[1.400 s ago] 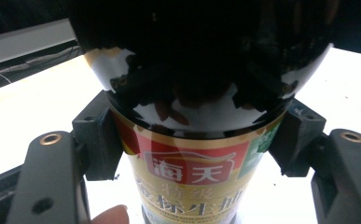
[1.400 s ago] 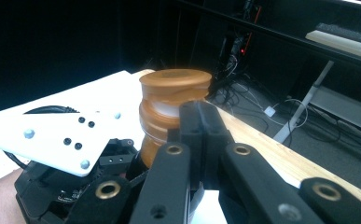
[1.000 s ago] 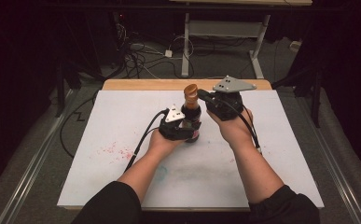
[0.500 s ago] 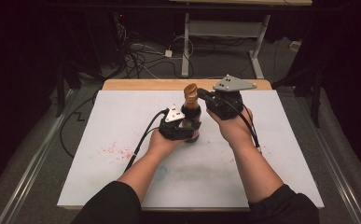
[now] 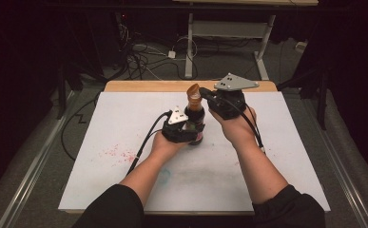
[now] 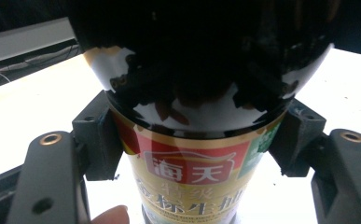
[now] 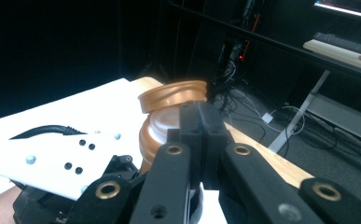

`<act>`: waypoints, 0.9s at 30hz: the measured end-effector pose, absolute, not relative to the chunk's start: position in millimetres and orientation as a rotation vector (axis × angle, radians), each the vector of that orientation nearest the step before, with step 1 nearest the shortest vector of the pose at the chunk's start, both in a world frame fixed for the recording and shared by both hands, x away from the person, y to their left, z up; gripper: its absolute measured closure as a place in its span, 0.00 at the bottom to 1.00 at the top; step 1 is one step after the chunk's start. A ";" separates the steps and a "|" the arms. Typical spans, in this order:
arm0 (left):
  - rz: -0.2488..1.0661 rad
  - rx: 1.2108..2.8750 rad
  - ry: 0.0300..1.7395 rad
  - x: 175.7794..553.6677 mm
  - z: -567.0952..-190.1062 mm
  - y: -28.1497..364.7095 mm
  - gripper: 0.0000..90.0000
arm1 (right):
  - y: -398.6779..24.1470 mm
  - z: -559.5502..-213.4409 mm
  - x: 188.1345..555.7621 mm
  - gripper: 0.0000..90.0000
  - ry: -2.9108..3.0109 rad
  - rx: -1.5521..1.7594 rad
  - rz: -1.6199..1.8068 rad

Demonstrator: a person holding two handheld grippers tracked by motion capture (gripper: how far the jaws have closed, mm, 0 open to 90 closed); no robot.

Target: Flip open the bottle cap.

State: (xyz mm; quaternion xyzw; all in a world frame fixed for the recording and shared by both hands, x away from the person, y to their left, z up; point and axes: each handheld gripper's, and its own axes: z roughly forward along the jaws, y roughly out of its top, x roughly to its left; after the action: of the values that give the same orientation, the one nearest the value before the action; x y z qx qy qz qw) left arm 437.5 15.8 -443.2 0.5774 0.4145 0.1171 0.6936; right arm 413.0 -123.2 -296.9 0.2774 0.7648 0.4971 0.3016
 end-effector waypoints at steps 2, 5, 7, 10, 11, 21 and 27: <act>0.262 1.288 0.929 437.7 -443.1 15.8 0.32 | -122.3 -295.6 414.1 1.00 2.033 0.732 1.313; 0.265 1.294 0.927 437.4 -443.0 15.3 0.32 | -122.2 -294.4 416.2 1.00 2.030 0.730 1.313; 0.266 1.287 0.926 437.3 -443.3 14.4 0.32 | -121.9 -293.0 416.9 1.00 2.028 0.727 1.323; 0.264 1.285 0.926 437.4 -443.4 14.4 0.32 | -118.1 -290.6 417.4 1.00 2.026 0.716 1.326; 0.264 1.286 0.925 437.3 -443.4 14.4 0.32 | -115.8 -289.4 418.0 1.00 2.027 0.706 1.328; 0.267 1.289 0.924 436.8 -443.2 14.6 0.32 | -91.4 -282.9 425.7 1.00 2.064 0.678 1.338; 0.266 1.289 0.924 436.8 -443.3 14.7 0.32 | -94.4 -281.2 424.4 1.00 2.057 0.678 1.347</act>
State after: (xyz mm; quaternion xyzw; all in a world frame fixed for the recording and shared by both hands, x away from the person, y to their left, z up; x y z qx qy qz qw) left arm 436.8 14.7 -443.3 0.5771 0.4140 0.1193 0.6938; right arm 424.4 -94.4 -281.2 0.2542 0.7715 0.5051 0.2915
